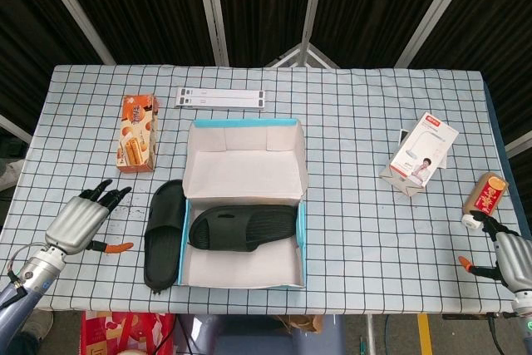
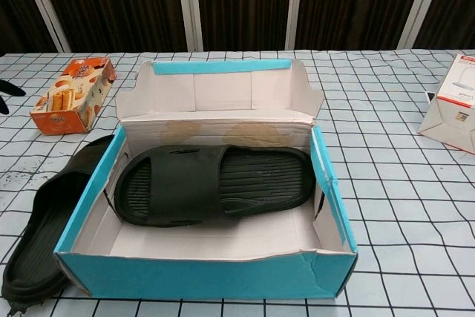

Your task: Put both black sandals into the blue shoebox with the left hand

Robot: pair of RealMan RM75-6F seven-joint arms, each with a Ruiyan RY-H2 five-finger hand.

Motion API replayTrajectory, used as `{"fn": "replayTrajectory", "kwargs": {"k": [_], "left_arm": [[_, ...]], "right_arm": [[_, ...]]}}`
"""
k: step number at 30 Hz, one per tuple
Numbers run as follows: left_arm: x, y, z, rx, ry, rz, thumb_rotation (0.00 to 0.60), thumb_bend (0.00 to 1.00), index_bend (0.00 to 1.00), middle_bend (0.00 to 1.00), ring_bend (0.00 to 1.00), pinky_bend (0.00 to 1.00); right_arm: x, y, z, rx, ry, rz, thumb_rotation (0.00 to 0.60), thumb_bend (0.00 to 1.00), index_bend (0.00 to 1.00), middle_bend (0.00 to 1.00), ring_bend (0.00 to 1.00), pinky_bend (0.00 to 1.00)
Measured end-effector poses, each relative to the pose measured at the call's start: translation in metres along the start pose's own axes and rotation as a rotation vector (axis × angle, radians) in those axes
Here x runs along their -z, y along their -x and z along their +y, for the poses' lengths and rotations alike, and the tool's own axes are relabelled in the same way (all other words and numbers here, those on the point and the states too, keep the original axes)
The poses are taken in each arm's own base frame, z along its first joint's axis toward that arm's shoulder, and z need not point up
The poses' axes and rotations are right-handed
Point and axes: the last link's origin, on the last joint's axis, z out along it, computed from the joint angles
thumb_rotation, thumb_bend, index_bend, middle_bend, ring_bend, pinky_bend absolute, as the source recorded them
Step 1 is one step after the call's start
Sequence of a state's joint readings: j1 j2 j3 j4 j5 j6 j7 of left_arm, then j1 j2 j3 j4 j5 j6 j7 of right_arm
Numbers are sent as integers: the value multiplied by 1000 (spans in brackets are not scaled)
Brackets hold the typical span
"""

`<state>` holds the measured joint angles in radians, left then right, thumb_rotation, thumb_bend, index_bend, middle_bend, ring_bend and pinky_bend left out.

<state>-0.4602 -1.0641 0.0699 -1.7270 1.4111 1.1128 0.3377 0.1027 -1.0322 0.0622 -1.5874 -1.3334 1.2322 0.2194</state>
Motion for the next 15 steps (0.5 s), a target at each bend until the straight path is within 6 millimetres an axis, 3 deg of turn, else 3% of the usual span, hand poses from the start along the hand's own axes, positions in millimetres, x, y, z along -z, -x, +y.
{"fn": "replayTrajectory", "kwargs": {"k": [5, 15], "left_arm": [[-22, 16, -2, 36, -14, -7, 174, 63, 0, 40, 77, 298], [-54, 25, 16, 35, 55, 19, 178, 63, 0, 53, 68, 299]], "right_arm": [[-1, 1, 0, 2, 4, -11, 600, 233, 206, 237, 302, 308], [-2, 1, 2, -2, 11, -12, 600, 233, 205, 237, 308, 308]]}}
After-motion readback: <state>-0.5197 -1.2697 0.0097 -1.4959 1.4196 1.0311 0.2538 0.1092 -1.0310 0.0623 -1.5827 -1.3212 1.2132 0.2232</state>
